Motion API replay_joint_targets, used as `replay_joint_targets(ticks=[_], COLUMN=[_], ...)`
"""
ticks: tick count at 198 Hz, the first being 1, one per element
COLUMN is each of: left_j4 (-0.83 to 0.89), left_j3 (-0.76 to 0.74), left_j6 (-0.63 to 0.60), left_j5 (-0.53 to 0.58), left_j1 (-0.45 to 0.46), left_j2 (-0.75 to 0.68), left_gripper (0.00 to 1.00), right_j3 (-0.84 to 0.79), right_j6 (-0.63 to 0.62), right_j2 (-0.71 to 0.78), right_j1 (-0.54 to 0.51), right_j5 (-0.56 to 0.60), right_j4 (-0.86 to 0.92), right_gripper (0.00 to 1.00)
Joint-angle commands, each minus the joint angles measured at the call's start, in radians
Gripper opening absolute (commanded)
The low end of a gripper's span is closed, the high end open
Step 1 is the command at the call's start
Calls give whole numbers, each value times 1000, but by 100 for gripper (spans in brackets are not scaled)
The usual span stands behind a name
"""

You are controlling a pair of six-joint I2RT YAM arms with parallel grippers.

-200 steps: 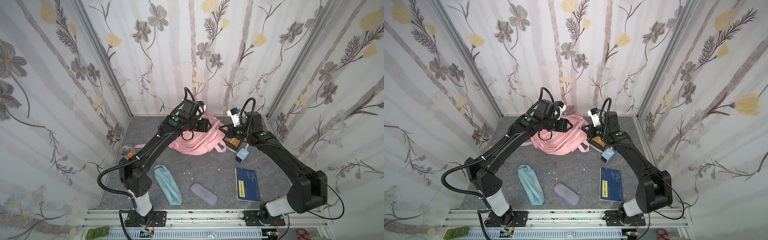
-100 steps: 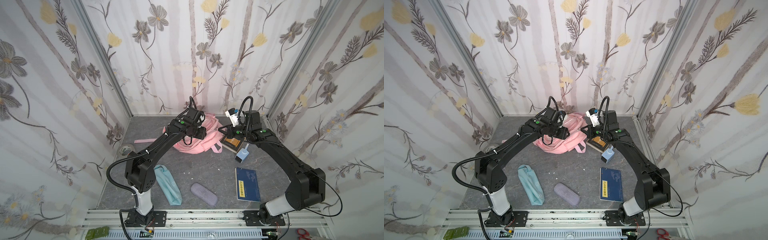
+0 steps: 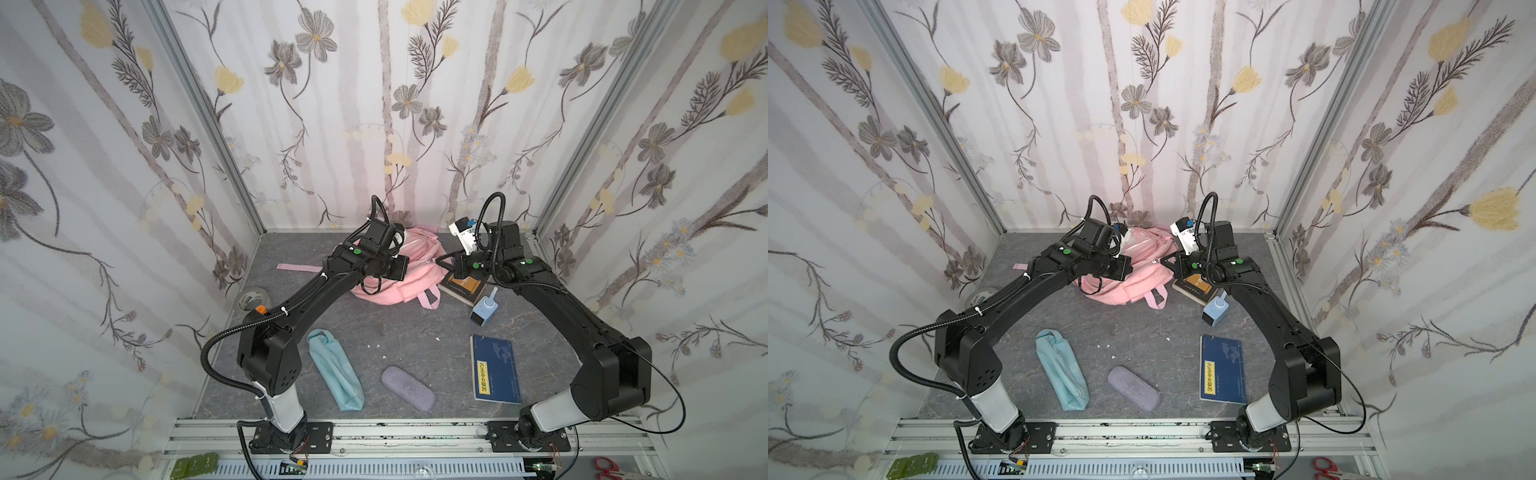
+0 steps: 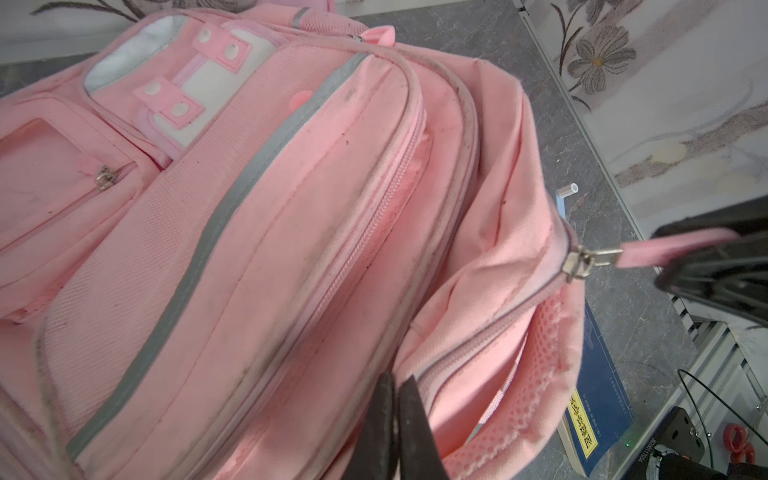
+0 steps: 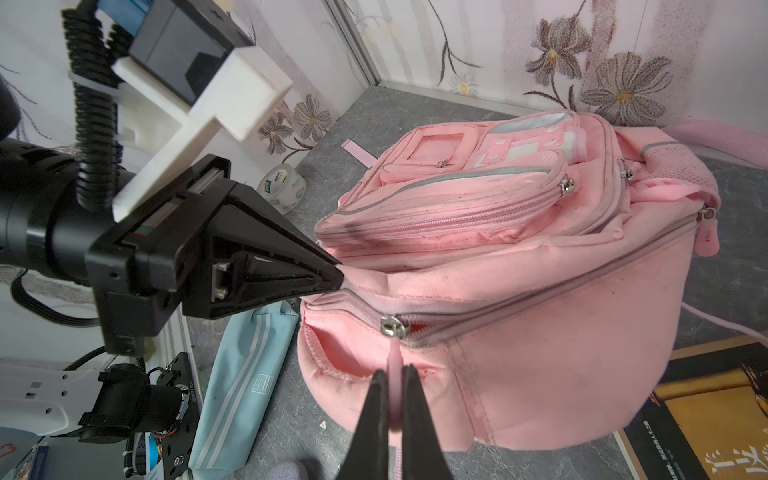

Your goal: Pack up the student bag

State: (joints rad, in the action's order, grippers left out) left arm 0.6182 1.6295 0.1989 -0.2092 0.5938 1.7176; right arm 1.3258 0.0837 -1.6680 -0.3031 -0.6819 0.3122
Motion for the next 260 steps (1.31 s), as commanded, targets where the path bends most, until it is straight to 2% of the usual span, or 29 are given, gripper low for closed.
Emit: replay_joint_targets(ticks=[1, 26, 88, 100, 115, 141, 164, 195, 231, 260], left_j4=[12, -1, 32, 37, 52, 61, 44, 15, 58, 77], left_j3=[-4, -1, 69, 75, 93, 117, 115, 103, 138, 199], left_j6=[9, -48, -128, -139, -142, -127, -96, 14, 193, 338], left_j5=[193, 250, 174, 199, 217, 180, 154, 86, 44, -38], left_j1=[-14, -14, -12, -11, -19, -34, -43, -59, -63, -63], left_j2=[-37, -39, 90, 108, 136, 160, 149, 110, 89, 100], left_gripper=[44, 58, 59, 52, 32, 0, 0, 0, 0, 0], right_j3=[19, 21, 19, 19, 19, 22, 24, 18, 18, 16], right_j6=[-23, -33, -44, -46, -47, -47, -53, -68, -72, -69], right_j2=[11, 13, 29, 31, 37, 44, 48, 58, 64, 65], right_j1=[3, 4, 3, 3, 3, 4, 4, 3, 1, -21], right_j5=[-20, -21, -22, -22, -23, -16, -4, 32, 75, 111], right_j4=[-39, -23, 3, 7, 8, 14, 19, 24, 23, 19], right_gripper=[0, 0, 0, 0, 0, 0, 0, 0, 0, 0])
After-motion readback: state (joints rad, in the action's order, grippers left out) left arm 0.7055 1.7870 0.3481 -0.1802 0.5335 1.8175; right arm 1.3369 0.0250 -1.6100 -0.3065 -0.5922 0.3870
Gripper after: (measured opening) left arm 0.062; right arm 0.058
